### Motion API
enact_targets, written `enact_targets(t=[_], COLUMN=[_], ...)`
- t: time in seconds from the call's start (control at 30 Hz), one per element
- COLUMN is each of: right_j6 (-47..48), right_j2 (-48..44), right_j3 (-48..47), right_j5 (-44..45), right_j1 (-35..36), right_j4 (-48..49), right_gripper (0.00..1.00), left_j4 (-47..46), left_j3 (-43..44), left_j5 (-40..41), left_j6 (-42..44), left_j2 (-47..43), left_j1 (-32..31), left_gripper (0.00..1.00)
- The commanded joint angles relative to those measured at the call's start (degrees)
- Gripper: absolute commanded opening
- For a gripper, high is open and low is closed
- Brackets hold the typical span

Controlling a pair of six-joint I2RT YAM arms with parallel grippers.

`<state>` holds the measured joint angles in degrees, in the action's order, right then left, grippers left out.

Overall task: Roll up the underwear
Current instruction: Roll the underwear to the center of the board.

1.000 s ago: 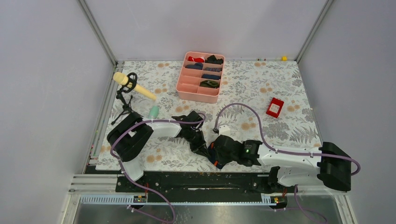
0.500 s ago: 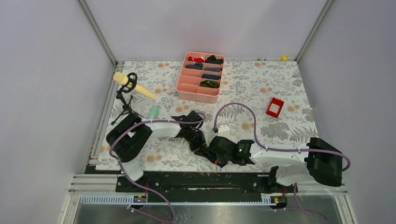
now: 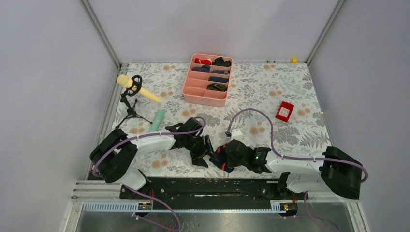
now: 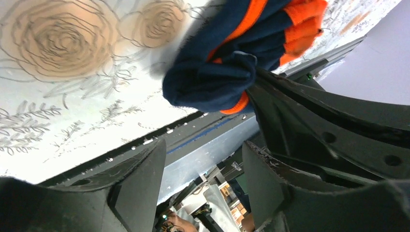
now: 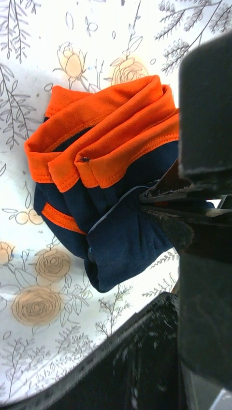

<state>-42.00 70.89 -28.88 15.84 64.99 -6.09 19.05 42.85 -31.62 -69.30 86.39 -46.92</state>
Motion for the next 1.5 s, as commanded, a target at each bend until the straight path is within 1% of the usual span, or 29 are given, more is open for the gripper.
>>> enact_targets(t=[0.0, 0.07, 0.13, 0.17, 0.27, 0.37, 0.47, 0.57, 0.7, 0.73, 0.8, 0.87, 0.93, 1.0, 1.07, 1.1, 1.13, 1.17, 1.3, 1.47], right_j6=[2.35, 3.15, 3.94, 4.34, 5.23, 6.36, 7.43, 8.07, 8.75, 9.00, 9.13, 9.22, 9.33, 9.37, 9.47, 9.52, 9.56, 9.62, 9.82, 10.09], right_j2=[-0.71, -0.63, -0.31, -0.15, 0.25, 1.45, 2.87, 3.86, 4.47, 4.51, 4.61, 4.76, 4.77, 4.79, 4.81, 4.83, 4.85, 4.81, 4.84, 5.42], right_j3=[4.75, 5.80, 6.38, 6.43, 6.69, 6.72, 6.54, 6.11, 5.44, 5.22, 4.99, 4.94, 5.13, 5.36, 5.33, 5.36, 5.31, 5.25, 4.84, 4.41], right_j5=[-8.03, -11.24, -13.25, -13.97, -16.94, -20.41, -23.49, -24.69, -25.26, -25.35, -25.61, -25.70, -25.77, -25.80, -25.80, -25.85, -25.89, -26.01, -26.28, -27.18], right_j1=[-1.78, -3.27, -4.59, -5.08, -7.02, -9.10, -10.90, -11.91, -12.81, -12.95, -13.11, -13.30, -13.55, -13.70, -13.83, -13.90, -14.03, -14.08, -14.27, -14.28], right_j4=[5.41, 8.86, 10.24, 10.39, 11.59, 12.48, 13.53, 13.90, 14.00, 14.00, 14.00, 13.91, 13.98, 13.99, 13.99, 13.95, 13.98, 14.00, 14.00, 14.00], right_gripper=[0.12, 0.12, 0.12, 0.12, 0.12, 0.12, 0.11, 0.11, 0.11, 0.11, 0.11, 0.11, 0.11, 0.11, 0.11, 0.11, 0.11, 0.11, 0.11, 0.11], left_j4=[-13.38, -19.97, -23.24, -23.74, -24.18, -23.57, -22.99, -23.03, -27.06, -28.05, -29.11, -29.96, -29.80, -27.77, -25.63, -24.82, -24.35, -24.22, -22.72, -23.64], left_j3=[-4.55, -6.44, -7.16, -7.36, -8.11, -8.87, -9.47, -10.36, -12.33, -12.78, -13.38, -14.02, -14.60, -14.46, -14.61, -14.82, -15.12, -15.49, -15.85, -14.43], left_j5=[-0.90, -1.82, -1.73, -1.17, 1.77, 4.33, 5.29, 5.44, 6.56, 6.23, 5.94, 5.62, 5.75, 6.34, 7.00, 7.37, 7.62, 8.02, 9.16, 9.97], left_j6=[-3.74, -5.32, -5.69, -5.61, -5.33, -5.54, -6.12, -6.93, -9.09, -9.61, -10.47, -10.91, -10.80, -10.19, -9.57, -9.46, -9.57, -9.79, -10.24, -9.70], left_j2=[-1.12, 0.18, 1.14, 1.18, 0.38, -1.01, -1.26, -0.75, 0.23, 0.67, 1.54, 1.51, 0.53, -0.91, -2.39, -2.82, -3.15, -3.42, -3.04, 0.41], left_j1=[-0.20, -0.19, -0.23, -0.22, -0.22, -0.17, -0.15, -0.17, 0.12, 0.34, 0.66, 0.76, 0.80, 0.80, 0.85, 0.92, 1.00, 1.02, 1.52, 1.80], left_gripper=[0.60, 0.63, 0.73, 0.76, 0.77, 0.74, 0.68, 0.67, 0.67, 0.65, 0.59, 0.57, 0.62, 0.70, 0.81, 0.84, 0.84, 0.83, 0.69, 0.61])
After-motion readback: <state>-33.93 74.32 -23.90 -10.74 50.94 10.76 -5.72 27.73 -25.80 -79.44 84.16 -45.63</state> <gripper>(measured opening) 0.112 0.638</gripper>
